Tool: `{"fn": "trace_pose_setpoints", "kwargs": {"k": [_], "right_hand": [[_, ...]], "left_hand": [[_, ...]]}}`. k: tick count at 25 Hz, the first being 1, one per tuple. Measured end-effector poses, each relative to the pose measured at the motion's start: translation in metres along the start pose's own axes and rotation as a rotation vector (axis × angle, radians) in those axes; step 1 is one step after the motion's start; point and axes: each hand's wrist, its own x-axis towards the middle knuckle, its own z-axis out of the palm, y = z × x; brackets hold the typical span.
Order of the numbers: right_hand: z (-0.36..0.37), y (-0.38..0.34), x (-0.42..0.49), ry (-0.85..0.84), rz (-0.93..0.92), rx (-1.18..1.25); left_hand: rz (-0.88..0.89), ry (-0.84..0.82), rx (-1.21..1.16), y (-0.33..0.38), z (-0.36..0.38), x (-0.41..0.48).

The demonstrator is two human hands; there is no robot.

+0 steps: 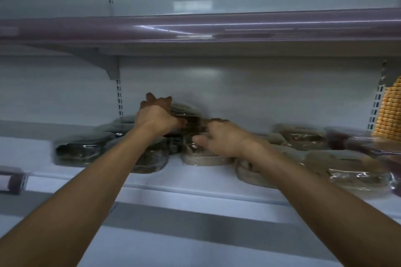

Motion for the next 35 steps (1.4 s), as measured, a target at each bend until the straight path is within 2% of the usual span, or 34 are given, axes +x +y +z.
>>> {"fn": "trace_pose_setpoints", "kwargs": {"k": [3, 5, 11, 13, 15, 16, 18, 19, 21, 24, 27, 29, 32, 35], "right_hand": [[0.022, -0.024, 0.01, -0.108, -0.049, -0.079], [0.031, -0.023, 0.01, -0.099, -0.02, -0.216], [0.028, 0.009, 0.0, -0.104, 0.125, -0.319], [0.028, 0.01, 0.002, -0.107, 0.16, -0.316], [0.028, 0.001, 0.001, -0.095, 0.188, -0.36], [0.028, -0.005, -0.002, -0.06, 0.183, -0.408], [0.025, -0.012, -0.018, 0.053, 0.143, -0.467], [0.022, -0.012, -0.034, 0.103, 0.135, -0.472], [0.012, 0.004, -0.072, 0.159, 0.206, -0.461], [-0.009, 0.046, -0.131, 0.172, 0.426, -0.424], [-0.02, 0.076, -0.168, 0.141, 0.532, -0.299], [-0.02, 0.084, -0.178, 0.145, 0.568, -0.29], [-0.014, 0.088, -0.176, 0.174, 0.555, -0.318], [-0.01, 0.089, -0.169, 0.201, 0.521, -0.305]], "left_hand": [[-0.091, 0.065, -0.012, -0.036, 0.003, 0.0], [-0.109, 0.061, -0.014, -0.049, 0.008, 0.001], [-0.156, 0.033, 0.066, -0.053, 0.021, 0.007], [-0.008, 0.131, 0.163, -0.042, 0.025, 0.002], [0.256, 0.162, 0.127, -0.022, 0.034, 0.003], [0.336, 0.079, 0.025, -0.009, 0.037, 0.004], [0.355, -0.158, -0.165, 0.014, 0.048, 0.016], [0.334, -0.265, -0.192, 0.025, 0.054, 0.022], [0.299, -0.414, -0.1, 0.043, 0.07, 0.033], [0.247, -0.435, -0.02, 0.064, 0.091, 0.038], [0.088, -0.387, -0.103, 0.076, 0.114, 0.048], [0.054, -0.383, -0.133, 0.081, 0.121, 0.051], [0.182, -0.361, -0.211, 0.089, 0.124, 0.051], [0.32, -0.419, -0.303, 0.094, 0.12, 0.049]]}}
